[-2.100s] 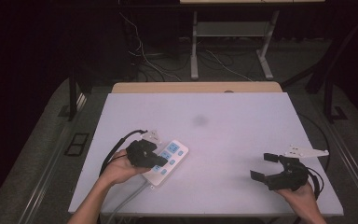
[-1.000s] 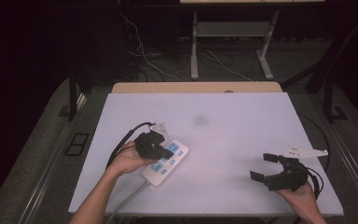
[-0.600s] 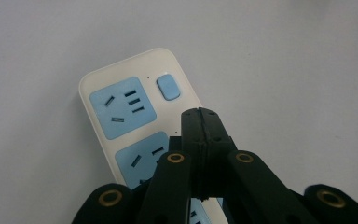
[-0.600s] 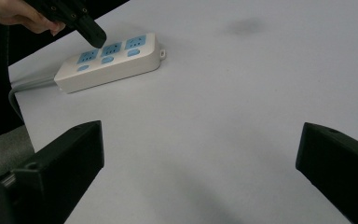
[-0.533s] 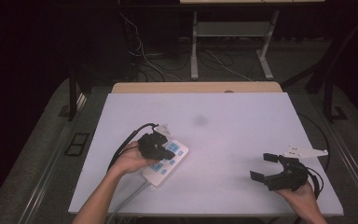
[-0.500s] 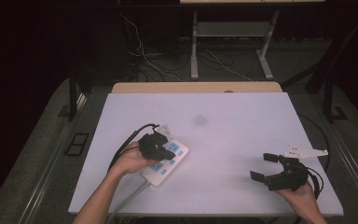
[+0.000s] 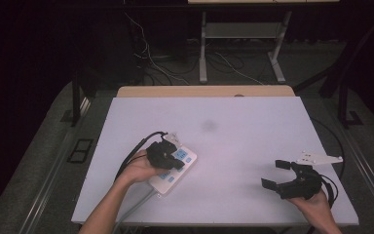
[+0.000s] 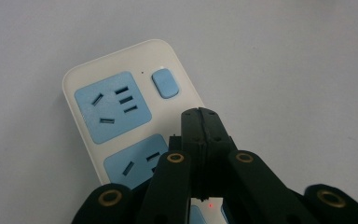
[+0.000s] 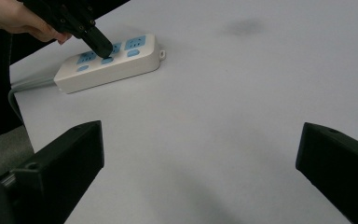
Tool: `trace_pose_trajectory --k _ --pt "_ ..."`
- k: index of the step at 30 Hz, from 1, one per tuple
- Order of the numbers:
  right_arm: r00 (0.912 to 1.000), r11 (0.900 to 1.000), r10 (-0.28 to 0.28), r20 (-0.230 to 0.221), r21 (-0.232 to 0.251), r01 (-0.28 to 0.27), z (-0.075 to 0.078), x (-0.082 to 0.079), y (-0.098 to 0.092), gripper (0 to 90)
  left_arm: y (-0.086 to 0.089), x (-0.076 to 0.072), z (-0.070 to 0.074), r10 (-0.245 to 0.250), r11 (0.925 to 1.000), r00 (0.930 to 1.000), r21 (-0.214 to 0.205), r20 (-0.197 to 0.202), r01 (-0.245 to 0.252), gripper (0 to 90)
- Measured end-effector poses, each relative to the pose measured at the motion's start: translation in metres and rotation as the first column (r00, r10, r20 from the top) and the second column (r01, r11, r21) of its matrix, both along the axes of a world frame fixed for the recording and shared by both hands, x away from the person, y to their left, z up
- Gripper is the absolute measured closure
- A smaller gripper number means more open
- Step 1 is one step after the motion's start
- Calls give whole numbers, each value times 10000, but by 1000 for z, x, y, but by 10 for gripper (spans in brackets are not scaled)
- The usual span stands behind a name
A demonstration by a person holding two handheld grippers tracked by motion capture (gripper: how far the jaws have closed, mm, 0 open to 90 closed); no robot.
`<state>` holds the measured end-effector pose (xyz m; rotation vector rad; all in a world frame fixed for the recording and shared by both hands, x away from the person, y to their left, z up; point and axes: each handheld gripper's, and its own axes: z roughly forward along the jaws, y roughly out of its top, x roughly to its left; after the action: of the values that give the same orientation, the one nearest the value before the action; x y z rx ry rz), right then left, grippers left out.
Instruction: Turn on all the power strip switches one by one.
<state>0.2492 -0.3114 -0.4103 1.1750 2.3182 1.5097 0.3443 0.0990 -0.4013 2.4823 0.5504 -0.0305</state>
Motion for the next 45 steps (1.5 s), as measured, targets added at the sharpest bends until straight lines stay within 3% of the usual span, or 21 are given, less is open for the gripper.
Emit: trace_pose_trajectory --k 10,18,27,31,35,39,45 --pt "10000 10000 -26 20 -24 26 0 0 0 7 3 2 -4 217 9995 9993 -238 -297 -224 896" --pt "10000 10000 3 62 -65 -3 0 -1 1 7 -1 4 -3 418 9991 9977 112 -526 -413 900" --pt "9999 10000 -80 116 -4 80 1 -1 -1 7 -3 2 -3 409 9991 9984 144 -394 -403 899" --pt "9999 10000 -90 113 -8 90 1 -1 -2 7 -6 -1 -1 369 9984 9993 429 -110 -364 898" --pt "9999 9999 -97 80 -44 98 1 -1 -2 7 -6 -1 -1 401 9983 9991 438 -158 -393 897" --pt "9999 9999 -107 92 -63 107 0 -1 -2 7 -10 -4 0 351 9969 9993 701 148 -361 896" --pt "9999 9999 -118 98 -45 119 0 -1 -3 7 -7 -3 1 557 9969 9984 565 -26 -555 895"
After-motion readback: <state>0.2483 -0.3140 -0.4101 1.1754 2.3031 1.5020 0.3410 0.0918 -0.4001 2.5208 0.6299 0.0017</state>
